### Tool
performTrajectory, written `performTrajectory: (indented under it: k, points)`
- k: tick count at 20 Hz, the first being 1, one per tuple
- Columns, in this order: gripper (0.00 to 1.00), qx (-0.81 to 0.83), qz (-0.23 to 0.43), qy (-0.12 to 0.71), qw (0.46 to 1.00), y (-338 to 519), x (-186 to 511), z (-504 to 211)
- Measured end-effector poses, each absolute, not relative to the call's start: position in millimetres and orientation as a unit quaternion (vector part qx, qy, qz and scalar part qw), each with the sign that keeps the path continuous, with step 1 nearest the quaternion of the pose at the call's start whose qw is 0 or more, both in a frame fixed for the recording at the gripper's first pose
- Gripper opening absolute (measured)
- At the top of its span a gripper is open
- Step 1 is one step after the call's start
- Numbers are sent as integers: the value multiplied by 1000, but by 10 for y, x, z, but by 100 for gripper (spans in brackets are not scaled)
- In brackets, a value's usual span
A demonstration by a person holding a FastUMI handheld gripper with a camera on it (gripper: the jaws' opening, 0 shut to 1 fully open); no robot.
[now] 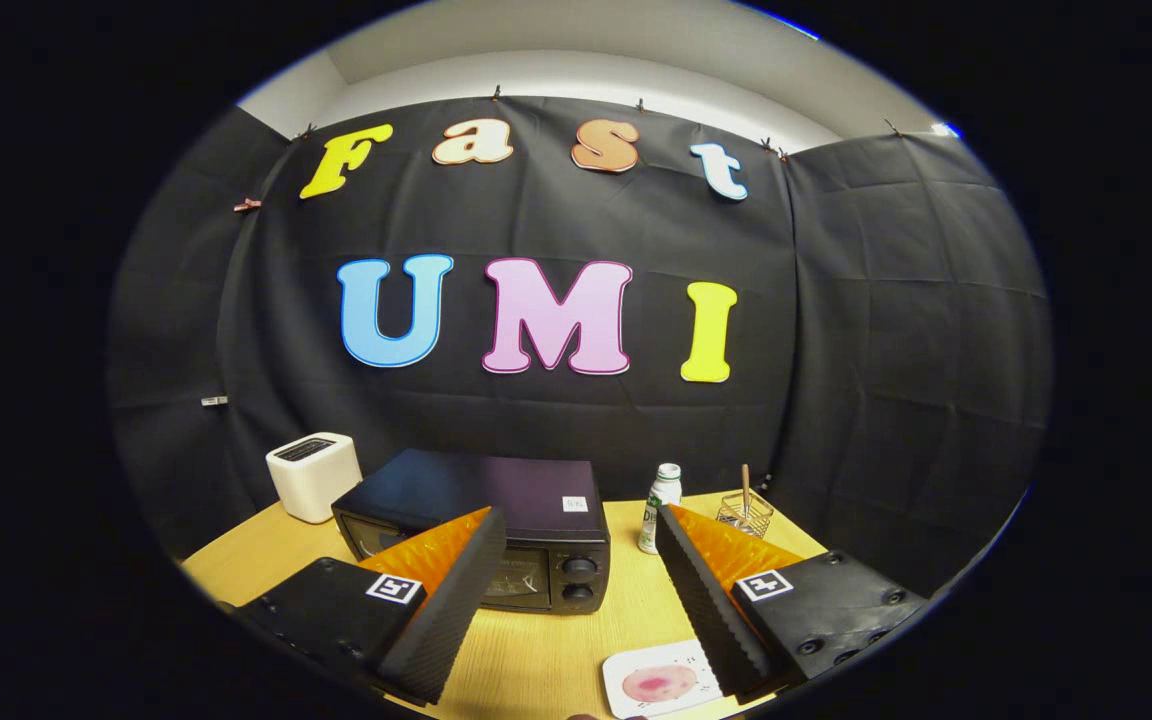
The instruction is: Open the toaster oven, put the food inside, and close the toaster oven door.
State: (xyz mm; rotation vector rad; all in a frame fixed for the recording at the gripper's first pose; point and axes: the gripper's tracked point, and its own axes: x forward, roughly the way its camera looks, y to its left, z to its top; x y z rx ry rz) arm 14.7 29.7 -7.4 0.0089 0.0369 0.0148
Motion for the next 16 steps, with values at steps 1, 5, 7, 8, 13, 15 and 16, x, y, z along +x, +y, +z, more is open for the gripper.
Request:
performTrajectory:
  k: [1,5,7,8,13,15,16]
  points:
    - [98,4,7,21,1000,318,170,-87]
    - [98,14,13,42,999,523,309,-200]
    - [98,15,20,53,998,679,411,-261]
    - [98,11,24,59,998,755,464,-310]
    - [98,12,35,90,995,1085,769,-565]
    - [98,12,41,99,994,1227,909,-658]
    - [98,18,47,107,993,1319,970,-727]
